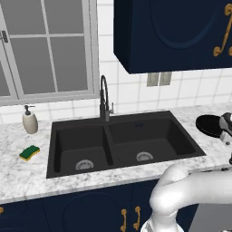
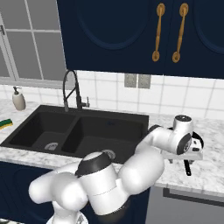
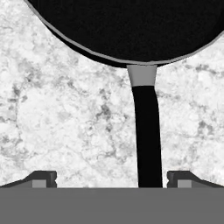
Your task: Pick the pan and sponge and place them into the sink. Then turn on the water.
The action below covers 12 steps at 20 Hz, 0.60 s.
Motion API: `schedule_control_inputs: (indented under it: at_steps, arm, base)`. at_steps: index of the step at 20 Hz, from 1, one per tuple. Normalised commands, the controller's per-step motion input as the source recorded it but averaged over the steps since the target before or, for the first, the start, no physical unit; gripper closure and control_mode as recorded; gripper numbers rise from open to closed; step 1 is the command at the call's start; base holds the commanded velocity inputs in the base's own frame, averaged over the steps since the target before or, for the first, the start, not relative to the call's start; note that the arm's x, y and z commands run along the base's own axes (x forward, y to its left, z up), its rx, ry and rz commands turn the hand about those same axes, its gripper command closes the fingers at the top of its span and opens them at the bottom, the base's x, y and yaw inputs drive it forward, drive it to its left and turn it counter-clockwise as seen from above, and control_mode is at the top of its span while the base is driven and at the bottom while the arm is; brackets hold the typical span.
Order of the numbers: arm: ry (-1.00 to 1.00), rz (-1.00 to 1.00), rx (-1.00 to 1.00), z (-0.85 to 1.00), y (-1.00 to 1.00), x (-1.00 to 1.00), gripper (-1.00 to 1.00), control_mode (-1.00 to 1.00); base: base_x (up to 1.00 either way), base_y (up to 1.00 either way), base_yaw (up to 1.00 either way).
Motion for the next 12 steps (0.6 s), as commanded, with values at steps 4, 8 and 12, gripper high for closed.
schedule_control_inputs:
  at_steps: [4,8,12]
  arm:
    - [0.15,0.0,0.08,-0.13,-0.37,0.11,-1.0,-1.0]
    - [0.08,0.0,0.07,-0.12,-0.21,0.03,-1.0,-1.0]
    - [0.09,0.0,0.1,-0.13,-0.26,0.0,-1.0,-1.0]
  base:
    - [0.0,0.0,0.0]
    - [0.0,0.0,0.0]
    - [0.0,0.0,0.0]
